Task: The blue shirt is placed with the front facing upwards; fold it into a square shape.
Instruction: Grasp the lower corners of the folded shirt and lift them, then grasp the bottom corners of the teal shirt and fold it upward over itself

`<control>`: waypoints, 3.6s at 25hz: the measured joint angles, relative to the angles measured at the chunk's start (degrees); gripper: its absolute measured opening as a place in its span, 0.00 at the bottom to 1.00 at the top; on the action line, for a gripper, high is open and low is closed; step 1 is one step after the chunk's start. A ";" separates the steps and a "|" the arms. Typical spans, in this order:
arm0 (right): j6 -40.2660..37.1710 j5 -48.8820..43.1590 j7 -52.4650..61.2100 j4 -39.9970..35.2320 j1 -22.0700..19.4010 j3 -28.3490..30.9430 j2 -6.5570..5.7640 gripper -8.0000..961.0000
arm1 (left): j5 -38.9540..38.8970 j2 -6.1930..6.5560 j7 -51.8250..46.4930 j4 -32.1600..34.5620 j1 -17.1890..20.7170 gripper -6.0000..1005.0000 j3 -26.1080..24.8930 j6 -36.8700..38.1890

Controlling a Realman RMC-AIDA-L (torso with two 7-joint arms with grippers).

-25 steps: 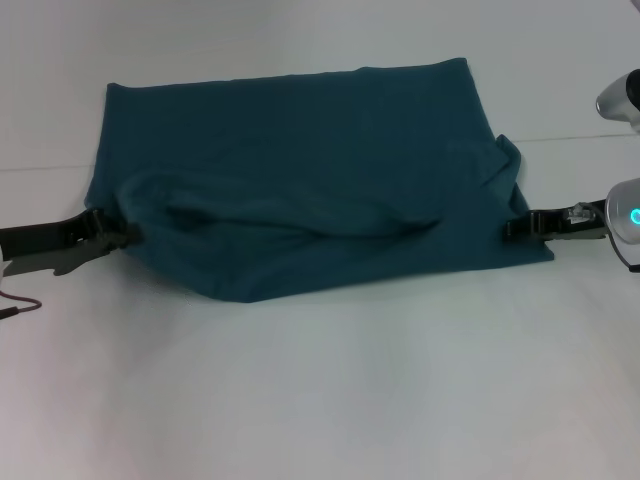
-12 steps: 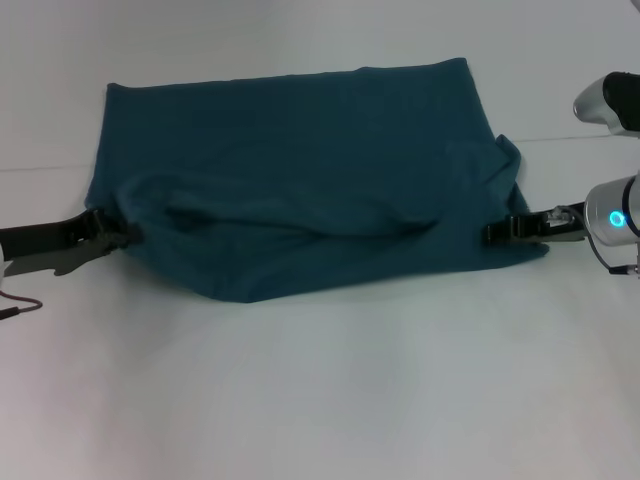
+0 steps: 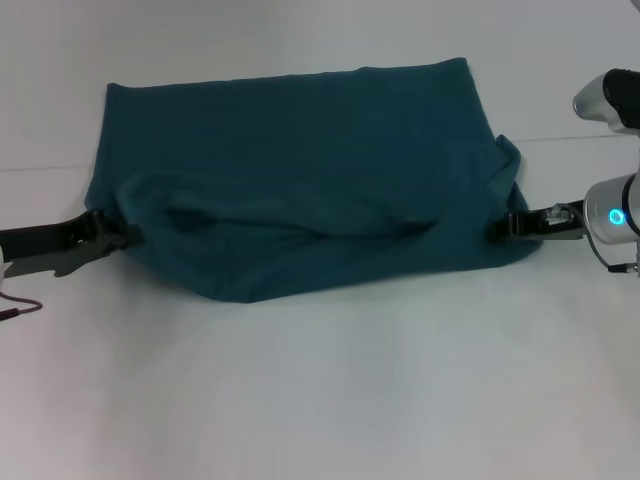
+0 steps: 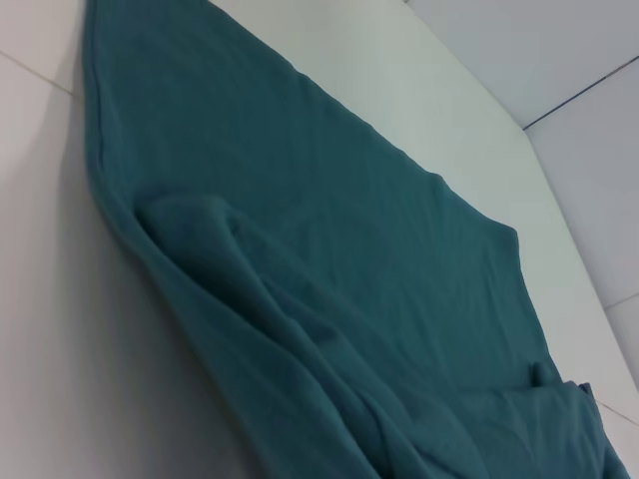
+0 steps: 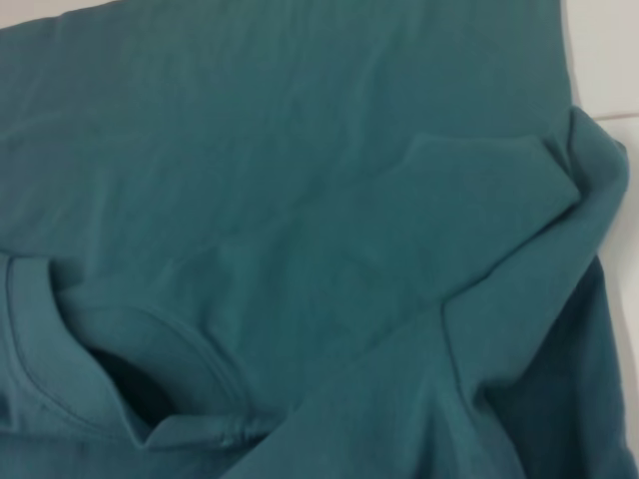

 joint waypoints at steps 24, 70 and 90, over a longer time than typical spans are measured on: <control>-31.12 -0.56 2.99 -17.92 -3.94 0.00 -0.34 0.05 | 5.05 1.03 -2.79 9.16 2.44 0.01 5.55 15.36; -45.87 9.67 -3.39 -18.91 -10.29 12.41 -6.11 0.05 | 16.63 2.98 -1.71 12.49 0.60 0.01 -1.20 31.43; -15.00 11.74 1.58 -14.48 -6.28 8.58 -1.51 0.05 | 17.07 2.38 -13.35 4.46 -8.97 0.01 10.88 2.99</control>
